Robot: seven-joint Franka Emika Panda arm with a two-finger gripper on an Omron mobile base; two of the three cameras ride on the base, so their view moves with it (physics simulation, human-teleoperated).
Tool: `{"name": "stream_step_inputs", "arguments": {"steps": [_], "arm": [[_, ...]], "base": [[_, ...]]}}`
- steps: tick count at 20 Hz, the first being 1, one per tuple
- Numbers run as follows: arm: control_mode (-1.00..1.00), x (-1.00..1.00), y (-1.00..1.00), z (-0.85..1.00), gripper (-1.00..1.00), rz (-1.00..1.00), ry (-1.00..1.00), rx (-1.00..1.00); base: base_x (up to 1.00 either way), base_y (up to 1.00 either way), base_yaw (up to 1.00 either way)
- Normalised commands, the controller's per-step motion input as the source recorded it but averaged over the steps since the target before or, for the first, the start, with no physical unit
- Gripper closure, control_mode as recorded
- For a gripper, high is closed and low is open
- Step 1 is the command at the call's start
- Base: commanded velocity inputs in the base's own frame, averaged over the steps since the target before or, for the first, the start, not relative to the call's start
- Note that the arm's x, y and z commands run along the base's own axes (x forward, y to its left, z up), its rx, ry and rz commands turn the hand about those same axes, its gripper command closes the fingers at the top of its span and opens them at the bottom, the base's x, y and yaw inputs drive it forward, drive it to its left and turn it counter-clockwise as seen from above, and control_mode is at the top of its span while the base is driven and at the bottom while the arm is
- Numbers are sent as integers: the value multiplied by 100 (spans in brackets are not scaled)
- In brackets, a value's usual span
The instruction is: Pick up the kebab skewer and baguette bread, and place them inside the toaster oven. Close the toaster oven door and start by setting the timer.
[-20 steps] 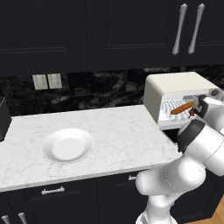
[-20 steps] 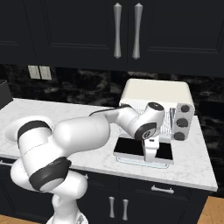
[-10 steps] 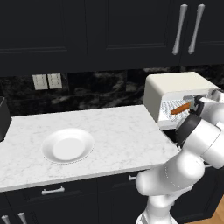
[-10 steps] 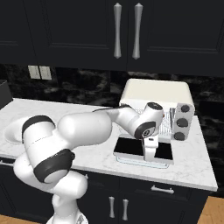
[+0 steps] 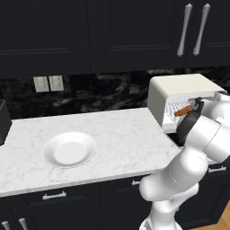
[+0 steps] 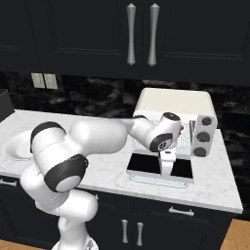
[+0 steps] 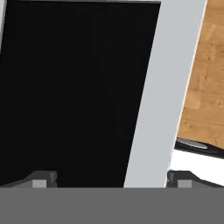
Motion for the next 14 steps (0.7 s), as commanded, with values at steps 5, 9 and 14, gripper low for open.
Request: {"name": "stream_step_inputs", "arguments": {"steps": [5,9,14], "arm": [[-100,20,0,-9,-100,0,0,0],[-100,31,0,0,-100,0,0,0],[-100,27,0,0,-100,0,0,0]], "base": [[0,0,0],[0,0,0],[0,0,0]]}}
